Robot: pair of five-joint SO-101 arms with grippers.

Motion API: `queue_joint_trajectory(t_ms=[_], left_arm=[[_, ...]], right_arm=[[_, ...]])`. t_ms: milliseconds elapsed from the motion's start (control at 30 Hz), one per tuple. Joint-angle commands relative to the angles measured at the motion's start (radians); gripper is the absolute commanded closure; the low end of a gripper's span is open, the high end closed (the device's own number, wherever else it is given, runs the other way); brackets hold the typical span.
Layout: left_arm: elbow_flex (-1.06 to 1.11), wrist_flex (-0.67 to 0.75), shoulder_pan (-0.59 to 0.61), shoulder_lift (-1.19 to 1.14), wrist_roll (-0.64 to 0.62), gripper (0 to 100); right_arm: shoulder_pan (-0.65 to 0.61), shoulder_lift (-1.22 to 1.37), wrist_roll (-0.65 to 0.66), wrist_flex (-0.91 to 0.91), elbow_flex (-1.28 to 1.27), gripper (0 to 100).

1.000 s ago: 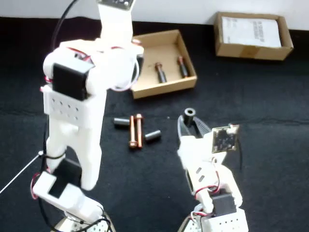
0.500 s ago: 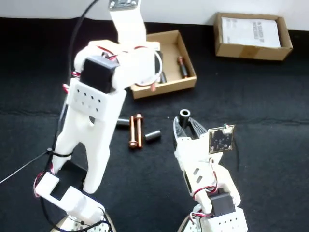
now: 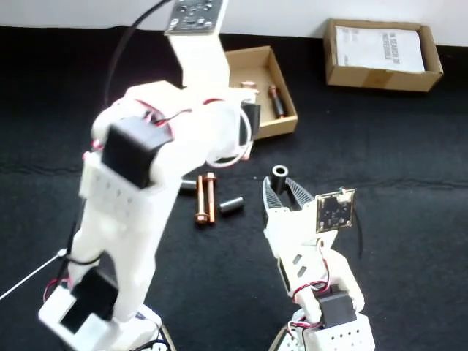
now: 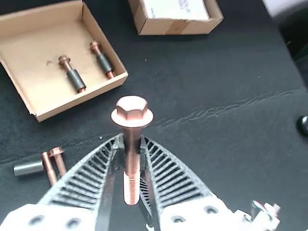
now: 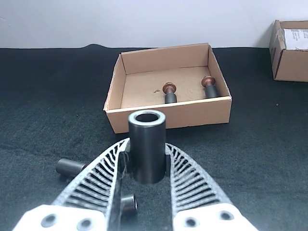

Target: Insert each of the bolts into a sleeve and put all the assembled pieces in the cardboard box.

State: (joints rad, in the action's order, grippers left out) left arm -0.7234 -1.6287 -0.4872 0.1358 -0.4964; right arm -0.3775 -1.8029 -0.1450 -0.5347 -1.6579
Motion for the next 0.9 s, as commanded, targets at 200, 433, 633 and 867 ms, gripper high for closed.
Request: queue_joint_trajectory(t_ms=[200, 433, 633, 867], left_arm=[[-0.004, -0.106, -0.053, 0.177, -0.002, 99], [0.133, -0.13, -0.05, 0.239, 0.0, 99], [0.507, -0.009, -0.047, 0.453, 0.002, 99], [1.061, 0.496, -0.047, 0.719, 0.055, 99]], right_arm=[[-0.008, -0.012, -0.009, 0.024, -0.058, 99.1], [-0.01, -0.012, -0.009, 0.022, -0.087, 99.1], [-0.01, -0.013, -0.009, 0.022, -0.104, 99.1], [-0.01, -0.013, -0.009, 0.022, -0.105, 99.1]])
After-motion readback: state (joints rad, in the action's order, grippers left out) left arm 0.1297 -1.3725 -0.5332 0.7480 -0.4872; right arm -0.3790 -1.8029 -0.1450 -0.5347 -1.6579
